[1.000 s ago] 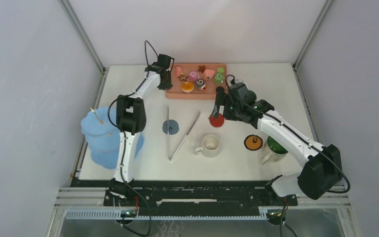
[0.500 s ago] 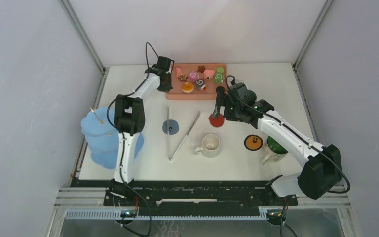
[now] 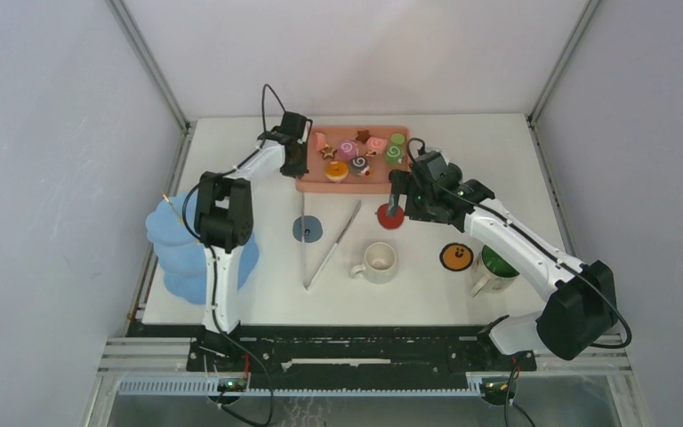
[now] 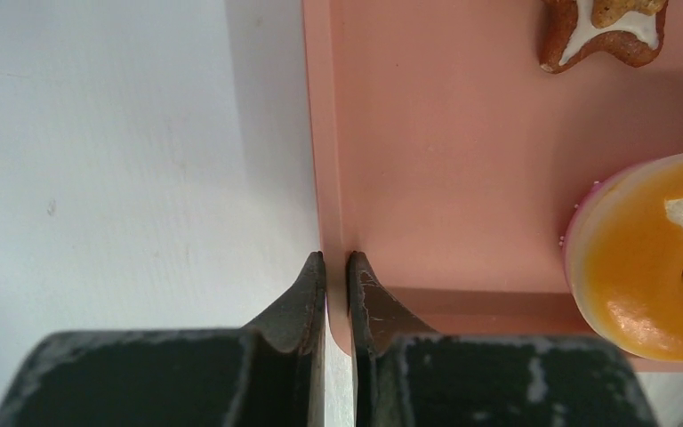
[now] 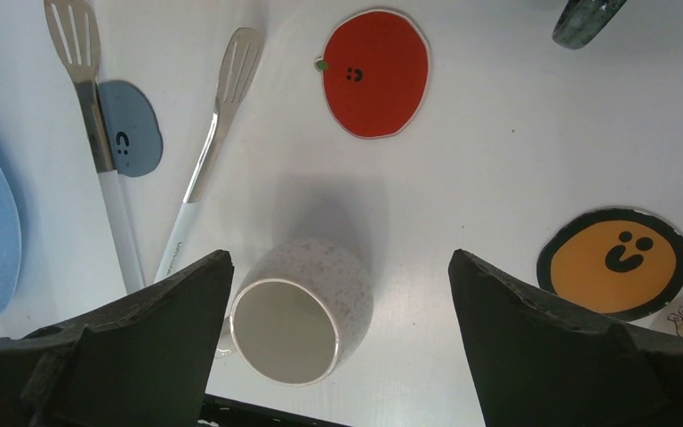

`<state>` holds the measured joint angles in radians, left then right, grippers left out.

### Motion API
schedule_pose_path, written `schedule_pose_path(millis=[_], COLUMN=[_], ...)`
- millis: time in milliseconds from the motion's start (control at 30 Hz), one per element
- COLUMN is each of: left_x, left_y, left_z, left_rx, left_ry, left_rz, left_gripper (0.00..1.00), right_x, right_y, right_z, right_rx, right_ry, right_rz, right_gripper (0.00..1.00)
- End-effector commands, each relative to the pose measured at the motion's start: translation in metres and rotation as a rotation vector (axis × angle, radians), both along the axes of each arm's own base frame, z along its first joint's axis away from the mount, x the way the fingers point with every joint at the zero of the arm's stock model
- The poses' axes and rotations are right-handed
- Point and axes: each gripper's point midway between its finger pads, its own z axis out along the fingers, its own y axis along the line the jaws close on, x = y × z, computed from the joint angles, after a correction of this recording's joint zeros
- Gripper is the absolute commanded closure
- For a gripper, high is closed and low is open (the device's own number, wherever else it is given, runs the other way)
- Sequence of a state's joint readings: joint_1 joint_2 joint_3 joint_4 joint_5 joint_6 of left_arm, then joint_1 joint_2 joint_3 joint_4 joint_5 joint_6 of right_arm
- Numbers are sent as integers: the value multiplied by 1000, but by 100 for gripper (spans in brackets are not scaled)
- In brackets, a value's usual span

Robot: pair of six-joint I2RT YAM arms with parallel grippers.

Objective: Serve the afternoon tea

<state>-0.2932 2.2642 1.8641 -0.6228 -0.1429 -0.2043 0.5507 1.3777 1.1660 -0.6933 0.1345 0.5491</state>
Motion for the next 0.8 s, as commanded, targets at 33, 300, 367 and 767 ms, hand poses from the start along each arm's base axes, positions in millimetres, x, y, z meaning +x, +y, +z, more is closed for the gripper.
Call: schedule_pose_path(millis=[33,300,367,767], left_x=[-18,-29,-28,-61], left_y=[-13,-21,-19,-8], left_z=[17,25,38,239], left_rx=[-2,-87,-88,-136], left_ry=[8,25,1,-359], left_rz=[-50,46,57,9], left_gripper=[99,84,79,39], right_x=[5,0,-1,1], right_y=[3,10,11,18], right_z=[29,33,34,45], right_rx=[35,40,42,59], right_ry=[-76,-88,-92,-136], right_rz=[-22,0,4,58], right_gripper=[0,0,0,0])
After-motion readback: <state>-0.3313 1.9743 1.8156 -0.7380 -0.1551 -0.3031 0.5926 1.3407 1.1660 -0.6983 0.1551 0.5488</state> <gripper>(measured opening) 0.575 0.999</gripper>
